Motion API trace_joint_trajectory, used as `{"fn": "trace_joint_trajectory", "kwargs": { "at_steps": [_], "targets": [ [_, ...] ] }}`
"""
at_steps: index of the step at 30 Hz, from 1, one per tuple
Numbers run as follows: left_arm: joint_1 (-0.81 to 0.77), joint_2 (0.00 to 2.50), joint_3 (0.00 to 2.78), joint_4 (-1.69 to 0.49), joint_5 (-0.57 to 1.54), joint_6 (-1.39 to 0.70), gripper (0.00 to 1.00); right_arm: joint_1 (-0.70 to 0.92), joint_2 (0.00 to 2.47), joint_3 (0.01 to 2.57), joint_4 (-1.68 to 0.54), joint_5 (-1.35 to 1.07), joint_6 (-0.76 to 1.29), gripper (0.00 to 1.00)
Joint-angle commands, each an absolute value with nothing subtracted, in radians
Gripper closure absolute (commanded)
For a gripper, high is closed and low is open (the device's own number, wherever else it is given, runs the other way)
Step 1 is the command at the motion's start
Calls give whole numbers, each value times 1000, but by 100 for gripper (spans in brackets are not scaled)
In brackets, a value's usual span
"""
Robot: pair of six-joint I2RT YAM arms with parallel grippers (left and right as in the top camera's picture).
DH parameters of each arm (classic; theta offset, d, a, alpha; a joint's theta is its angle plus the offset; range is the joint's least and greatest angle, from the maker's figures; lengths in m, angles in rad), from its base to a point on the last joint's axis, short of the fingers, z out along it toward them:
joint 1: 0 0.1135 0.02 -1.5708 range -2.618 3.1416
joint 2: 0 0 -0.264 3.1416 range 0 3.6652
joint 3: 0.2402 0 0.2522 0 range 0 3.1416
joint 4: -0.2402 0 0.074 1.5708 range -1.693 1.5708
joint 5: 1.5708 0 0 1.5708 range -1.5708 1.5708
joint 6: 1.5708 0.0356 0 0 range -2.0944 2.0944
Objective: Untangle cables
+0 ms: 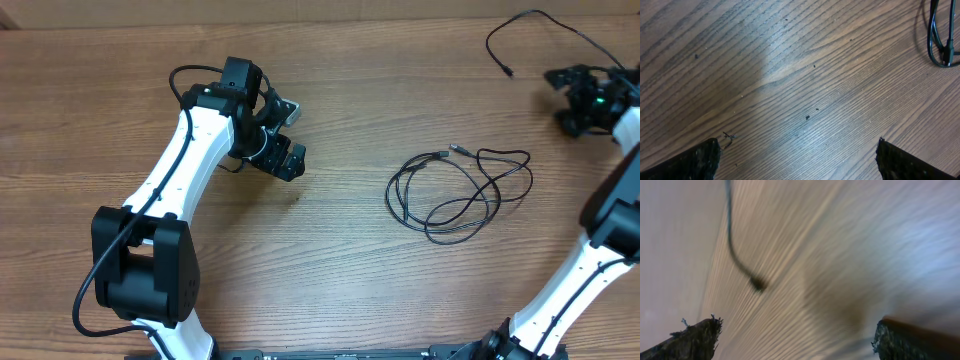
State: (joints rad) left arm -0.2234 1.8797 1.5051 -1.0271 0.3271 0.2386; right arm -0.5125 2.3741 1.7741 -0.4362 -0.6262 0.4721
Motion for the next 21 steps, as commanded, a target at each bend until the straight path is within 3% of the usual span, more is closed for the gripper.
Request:
{"fn": "trace_joint_trajectory", "kwargs": {
  "at_steps": [1, 12, 21],
  "targets": [
    [-236, 1892, 1506, -1027, 325, 236, 1, -410, 2444, 1724, -427, -659, 440, 0],
    [-236, 1892, 1506, -1027, 325, 236, 0, -239, 2444, 1723, -296, -461, 501, 0],
    [-236, 1892, 1506, -1027, 325, 236, 1, -204, 2444, 1723, -399, -445, 501, 1]
  ]
}}
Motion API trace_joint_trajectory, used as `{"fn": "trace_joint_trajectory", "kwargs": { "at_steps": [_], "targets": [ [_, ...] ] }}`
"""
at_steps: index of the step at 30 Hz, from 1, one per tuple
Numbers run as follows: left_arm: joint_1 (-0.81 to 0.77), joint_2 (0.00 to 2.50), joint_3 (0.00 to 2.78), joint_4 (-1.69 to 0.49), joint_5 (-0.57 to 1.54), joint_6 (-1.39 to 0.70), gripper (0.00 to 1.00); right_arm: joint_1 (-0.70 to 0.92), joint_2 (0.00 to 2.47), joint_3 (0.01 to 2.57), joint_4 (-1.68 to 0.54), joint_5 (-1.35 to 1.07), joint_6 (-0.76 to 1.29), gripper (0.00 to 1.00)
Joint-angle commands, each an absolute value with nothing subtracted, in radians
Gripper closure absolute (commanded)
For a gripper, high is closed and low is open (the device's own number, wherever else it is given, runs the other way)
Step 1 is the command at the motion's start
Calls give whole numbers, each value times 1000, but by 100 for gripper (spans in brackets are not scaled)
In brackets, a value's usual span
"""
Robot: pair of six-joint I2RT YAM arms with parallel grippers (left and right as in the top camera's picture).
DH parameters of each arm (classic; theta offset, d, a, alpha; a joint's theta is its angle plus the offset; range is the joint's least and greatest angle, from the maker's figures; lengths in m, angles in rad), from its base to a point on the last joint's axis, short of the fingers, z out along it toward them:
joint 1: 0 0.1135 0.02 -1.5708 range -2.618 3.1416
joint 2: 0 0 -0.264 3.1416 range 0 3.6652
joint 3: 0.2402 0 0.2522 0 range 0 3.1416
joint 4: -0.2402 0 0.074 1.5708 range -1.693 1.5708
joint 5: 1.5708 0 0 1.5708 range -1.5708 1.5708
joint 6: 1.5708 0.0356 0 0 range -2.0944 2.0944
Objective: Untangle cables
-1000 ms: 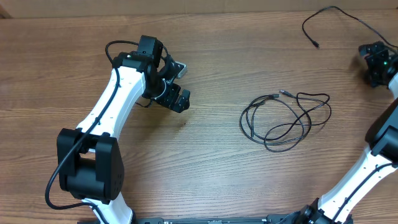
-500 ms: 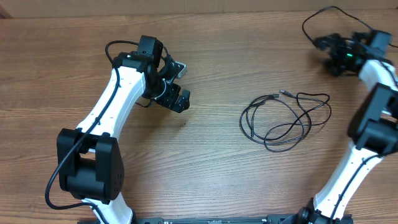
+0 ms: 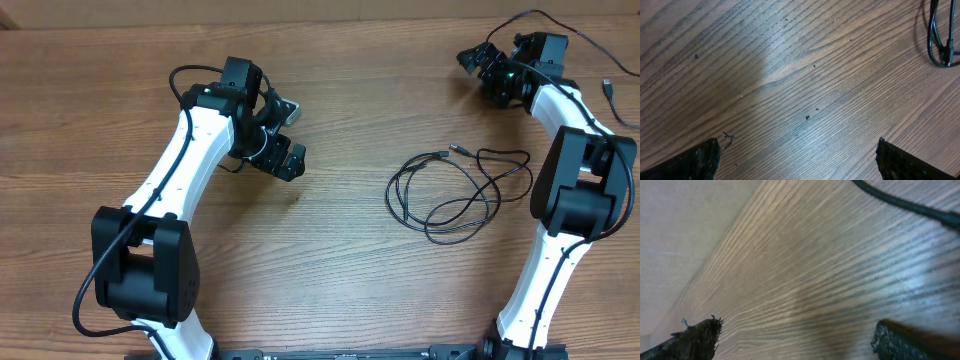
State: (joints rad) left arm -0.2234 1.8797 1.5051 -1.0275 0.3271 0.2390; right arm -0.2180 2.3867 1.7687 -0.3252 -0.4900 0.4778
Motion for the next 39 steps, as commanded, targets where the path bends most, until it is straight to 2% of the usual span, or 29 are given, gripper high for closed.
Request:
{"fn": "trace_joint_trajectory", "kwargs": {
  "at_steps": [1, 5, 13, 17, 21, 28, 39],
  "targets": [
    [-236, 1892, 1506, -1027, 325, 236, 0, -207, 2444, 1723, -417, -445, 501, 1],
    [-236, 1892, 1506, -1027, 325, 236, 0, -228, 2423, 1724, -494, -398, 501, 1],
    [-236, 1892, 1506, -1027, 325, 236, 0, -268, 2297, 1771, -733, 0, 524, 0],
    [-236, 1892, 1506, -1027, 325, 236, 1, -283, 2256, 1771, -782, 175, 522, 0],
    [-236, 1892, 1506, -1027, 325, 236, 0, -303, 2245, 1771, -831, 341, 475, 4],
    [-236, 1892, 1506, -1027, 325, 236, 1, -348, 2244, 1771, -900, 432, 261, 3],
    [-236, 1892, 1506, -1027, 325, 236, 0, -509, 2244, 1771, -997, 442, 256, 1]
  ]
}}
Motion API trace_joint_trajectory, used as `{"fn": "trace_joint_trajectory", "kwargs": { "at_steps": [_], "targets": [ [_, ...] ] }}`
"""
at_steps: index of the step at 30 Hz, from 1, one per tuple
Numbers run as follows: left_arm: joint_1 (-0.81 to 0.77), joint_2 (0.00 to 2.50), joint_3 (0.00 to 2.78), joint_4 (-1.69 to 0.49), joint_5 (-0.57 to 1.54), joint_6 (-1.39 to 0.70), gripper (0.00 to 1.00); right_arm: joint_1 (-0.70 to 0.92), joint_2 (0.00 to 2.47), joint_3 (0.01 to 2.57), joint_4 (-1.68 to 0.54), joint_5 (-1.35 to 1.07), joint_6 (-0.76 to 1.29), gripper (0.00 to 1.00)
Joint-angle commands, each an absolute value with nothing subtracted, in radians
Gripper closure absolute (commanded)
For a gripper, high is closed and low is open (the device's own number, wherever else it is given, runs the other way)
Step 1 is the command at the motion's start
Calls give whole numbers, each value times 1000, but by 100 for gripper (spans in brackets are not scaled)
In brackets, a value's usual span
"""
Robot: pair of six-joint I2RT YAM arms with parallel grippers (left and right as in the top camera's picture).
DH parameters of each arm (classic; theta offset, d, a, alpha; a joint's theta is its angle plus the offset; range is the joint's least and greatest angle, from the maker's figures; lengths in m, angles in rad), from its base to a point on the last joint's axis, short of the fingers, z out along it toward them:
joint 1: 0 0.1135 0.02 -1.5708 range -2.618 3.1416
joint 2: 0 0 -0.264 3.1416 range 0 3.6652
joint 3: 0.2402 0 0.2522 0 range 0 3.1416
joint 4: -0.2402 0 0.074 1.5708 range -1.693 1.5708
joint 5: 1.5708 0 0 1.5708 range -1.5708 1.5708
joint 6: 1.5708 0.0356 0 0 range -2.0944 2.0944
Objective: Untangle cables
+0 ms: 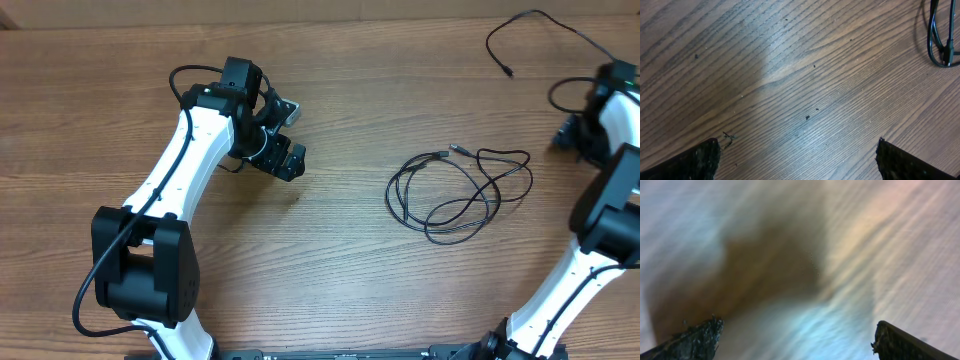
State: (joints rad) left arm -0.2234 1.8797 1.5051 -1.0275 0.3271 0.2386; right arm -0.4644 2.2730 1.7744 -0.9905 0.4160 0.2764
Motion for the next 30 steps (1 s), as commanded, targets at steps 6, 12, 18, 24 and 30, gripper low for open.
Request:
{"fn": "trace_joint_trajectory", "kwargs": {
  "at_steps": [6, 12, 18, 24, 30],
  "targets": [
    [-236, 1892, 1506, -1027, 325, 236, 0, -574, 2244, 1770, -981, 322, 226, 0],
    [-236, 1892, 1506, -1027, 325, 236, 1, -582, 2244, 1768, -904, 204, 125, 0],
    [-236, 1892, 1506, -1027, 325, 236, 1, -582, 2245, 1768, -830, 204, 125, 0],
    [-236, 1892, 1506, -1027, 325, 236, 0, -585, 2251, 1768, -761, 204, 125, 0],
    [-236, 1892, 1506, -1027, 325, 236, 0, -585, 2265, 1765, -702, 208, 125, 0]
  ]
}}
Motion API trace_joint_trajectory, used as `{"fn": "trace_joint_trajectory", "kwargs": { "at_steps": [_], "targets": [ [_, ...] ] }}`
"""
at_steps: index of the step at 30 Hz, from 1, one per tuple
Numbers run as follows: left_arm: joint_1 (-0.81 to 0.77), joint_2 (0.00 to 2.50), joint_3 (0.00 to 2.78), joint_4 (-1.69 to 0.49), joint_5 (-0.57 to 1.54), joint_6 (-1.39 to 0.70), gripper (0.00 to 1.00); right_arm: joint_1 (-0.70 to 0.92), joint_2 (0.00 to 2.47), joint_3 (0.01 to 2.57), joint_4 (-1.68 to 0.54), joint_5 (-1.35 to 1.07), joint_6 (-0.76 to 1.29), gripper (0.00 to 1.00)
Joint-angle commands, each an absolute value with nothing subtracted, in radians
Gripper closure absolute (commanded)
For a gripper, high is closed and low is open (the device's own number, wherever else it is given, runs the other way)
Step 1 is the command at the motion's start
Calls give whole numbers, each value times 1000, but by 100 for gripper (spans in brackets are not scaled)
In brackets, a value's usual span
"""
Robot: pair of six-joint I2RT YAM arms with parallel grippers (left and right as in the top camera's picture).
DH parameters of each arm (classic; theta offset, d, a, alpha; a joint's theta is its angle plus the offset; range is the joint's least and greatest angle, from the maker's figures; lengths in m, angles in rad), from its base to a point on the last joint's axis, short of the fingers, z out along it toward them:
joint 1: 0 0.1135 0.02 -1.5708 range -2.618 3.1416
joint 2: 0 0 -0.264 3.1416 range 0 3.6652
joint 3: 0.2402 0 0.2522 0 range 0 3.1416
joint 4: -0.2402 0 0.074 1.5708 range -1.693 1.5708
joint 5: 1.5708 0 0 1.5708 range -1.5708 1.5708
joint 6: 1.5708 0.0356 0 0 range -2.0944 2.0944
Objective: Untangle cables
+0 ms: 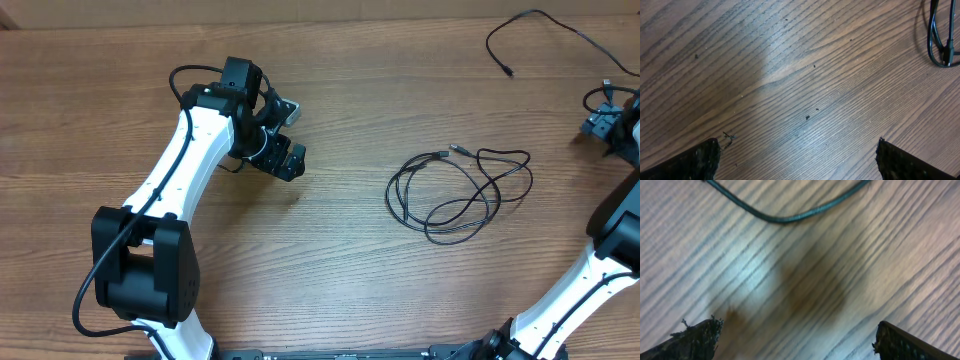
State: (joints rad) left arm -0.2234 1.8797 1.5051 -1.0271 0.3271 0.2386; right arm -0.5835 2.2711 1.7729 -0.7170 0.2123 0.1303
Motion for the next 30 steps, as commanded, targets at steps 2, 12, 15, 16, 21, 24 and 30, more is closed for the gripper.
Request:
{"fn": "trace_joint_trajectory", "kwargs": {
  "at_steps": [2, 12, 15, 16, 21, 24, 30],
  "targets": [
    [-236, 1892, 1506, -1027, 325, 236, 1, -586, 2279, 1764, -688, 208, 124, 0],
    [-236, 1892, 1506, -1027, 325, 236, 0, -600, 2356, 1753, -644, 208, 122, 0],
    [-236, 1892, 1506, -1027, 325, 236, 0, -610, 2382, 1753, -629, 207, 122, 0],
    [-236, 1892, 1506, -1027, 325, 236, 0, -614, 2388, 1753, -626, 207, 122, 0],
    [-236, 1892, 1506, -1027, 325, 236, 1, -624, 2410, 1753, -582, 207, 122, 0],
    [-236, 1892, 1506, -1027, 325, 236, 0, -625, 2424, 1753, -529, 207, 122, 0],
    [-236, 1892, 1506, -1027, 325, 236, 1, -625, 2485, 1753, -386, 190, 122, 0]
  ]
}}
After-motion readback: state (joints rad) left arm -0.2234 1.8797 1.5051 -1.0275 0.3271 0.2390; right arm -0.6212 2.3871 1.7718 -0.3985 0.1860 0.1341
